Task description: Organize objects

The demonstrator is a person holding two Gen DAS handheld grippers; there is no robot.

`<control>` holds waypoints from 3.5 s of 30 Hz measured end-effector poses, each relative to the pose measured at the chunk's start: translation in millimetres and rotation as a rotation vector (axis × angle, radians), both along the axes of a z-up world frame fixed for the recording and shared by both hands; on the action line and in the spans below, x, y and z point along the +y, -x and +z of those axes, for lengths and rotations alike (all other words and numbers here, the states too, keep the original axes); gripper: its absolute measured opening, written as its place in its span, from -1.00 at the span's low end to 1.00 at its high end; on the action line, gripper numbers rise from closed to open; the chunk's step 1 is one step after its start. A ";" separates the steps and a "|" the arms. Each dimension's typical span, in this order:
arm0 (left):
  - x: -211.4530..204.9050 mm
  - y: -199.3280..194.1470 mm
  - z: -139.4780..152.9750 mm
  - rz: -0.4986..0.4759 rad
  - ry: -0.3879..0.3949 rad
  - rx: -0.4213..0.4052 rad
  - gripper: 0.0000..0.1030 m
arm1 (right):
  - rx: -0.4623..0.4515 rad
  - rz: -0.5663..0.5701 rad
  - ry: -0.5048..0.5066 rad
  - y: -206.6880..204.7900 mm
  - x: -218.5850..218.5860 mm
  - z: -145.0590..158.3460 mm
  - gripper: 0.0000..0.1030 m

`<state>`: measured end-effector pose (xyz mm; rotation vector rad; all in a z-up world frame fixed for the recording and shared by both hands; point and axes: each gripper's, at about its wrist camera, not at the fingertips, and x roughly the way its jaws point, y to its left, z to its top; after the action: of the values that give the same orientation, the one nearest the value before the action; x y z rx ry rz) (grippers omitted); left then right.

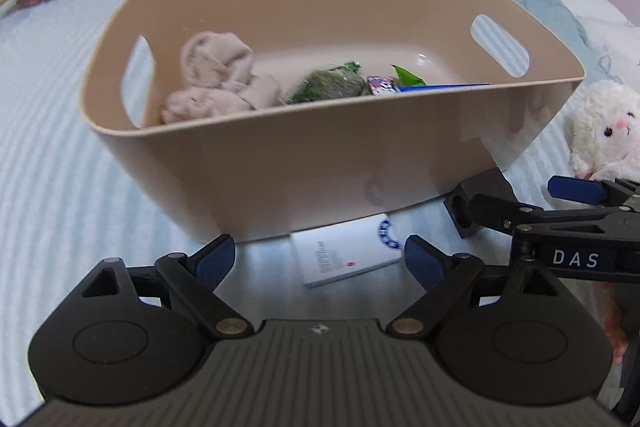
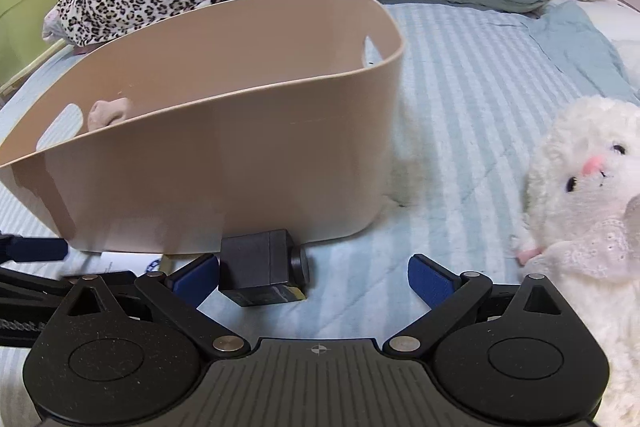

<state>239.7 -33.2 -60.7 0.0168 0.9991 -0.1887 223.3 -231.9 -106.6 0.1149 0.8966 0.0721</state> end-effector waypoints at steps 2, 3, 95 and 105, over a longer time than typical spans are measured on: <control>-1.7 -2.8 -3.7 0.011 0.031 0.016 0.79 | 0.001 -0.011 -0.005 0.8 -6.4 -1.3 0.96; -2.3 -4.0 -5.5 0.017 0.044 0.022 0.80 | 0.005 -0.017 -0.012 -0.2 -8.6 -2.4 0.96; 22.1 8.6 128.8 0.116 -0.098 -0.174 0.58 | -0.176 0.026 0.079 12.5 28.1 140.6 0.76; 32.4 72.4 142.8 0.112 -0.071 -0.211 0.58 | -0.154 0.030 0.067 66.8 31.2 159.4 0.78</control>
<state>167.3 -0.8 82.1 0.0447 0.7939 -0.0472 156.5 -200.7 52.8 0.0328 0.7462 0.0771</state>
